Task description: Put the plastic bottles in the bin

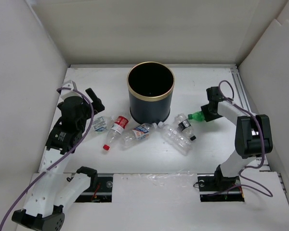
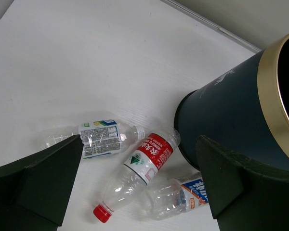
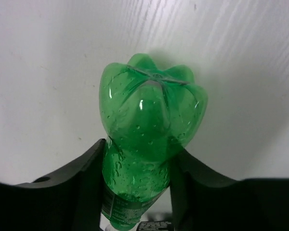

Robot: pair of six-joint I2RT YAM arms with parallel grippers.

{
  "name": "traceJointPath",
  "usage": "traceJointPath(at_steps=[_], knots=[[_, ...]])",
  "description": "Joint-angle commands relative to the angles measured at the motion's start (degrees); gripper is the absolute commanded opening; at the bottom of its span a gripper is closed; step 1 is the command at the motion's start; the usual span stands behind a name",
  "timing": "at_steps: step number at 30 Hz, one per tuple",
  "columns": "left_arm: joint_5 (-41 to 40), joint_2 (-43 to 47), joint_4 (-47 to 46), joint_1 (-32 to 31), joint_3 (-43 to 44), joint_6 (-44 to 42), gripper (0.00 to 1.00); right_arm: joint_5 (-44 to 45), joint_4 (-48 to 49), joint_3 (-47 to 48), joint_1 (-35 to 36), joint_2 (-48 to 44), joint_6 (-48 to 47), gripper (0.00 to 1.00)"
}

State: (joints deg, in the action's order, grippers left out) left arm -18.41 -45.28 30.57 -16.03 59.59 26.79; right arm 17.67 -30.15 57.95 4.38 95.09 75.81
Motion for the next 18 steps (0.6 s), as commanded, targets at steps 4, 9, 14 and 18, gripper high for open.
traceJointPath(at_steps=[4, 9, 14, 18], knots=[[2.6, -1.3, -1.8, 0.0, 4.6, -2.7, 1.00, 3.0, -0.3, 1.5, -1.3, -2.9, -3.6, 0.20], [8.7, -8.9, -1.8, 0.0, 17.7, -6.2, 1.00, 7.8, -6.8, 12.0, -1.3, -6.5, -7.1, 0.00], [29.1, -17.3, -4.2, -0.6, 34.0, -10.2, 1.00, 11.2, -11.4, 22.6, 0.4, -10.6, -12.1, 0.00], [48.8, -25.9, -6.4, -0.6, 43.5, -10.9, 1.00, 12.7, -11.1, 31.1, 6.6, -15.6, -18.4, 0.00]])
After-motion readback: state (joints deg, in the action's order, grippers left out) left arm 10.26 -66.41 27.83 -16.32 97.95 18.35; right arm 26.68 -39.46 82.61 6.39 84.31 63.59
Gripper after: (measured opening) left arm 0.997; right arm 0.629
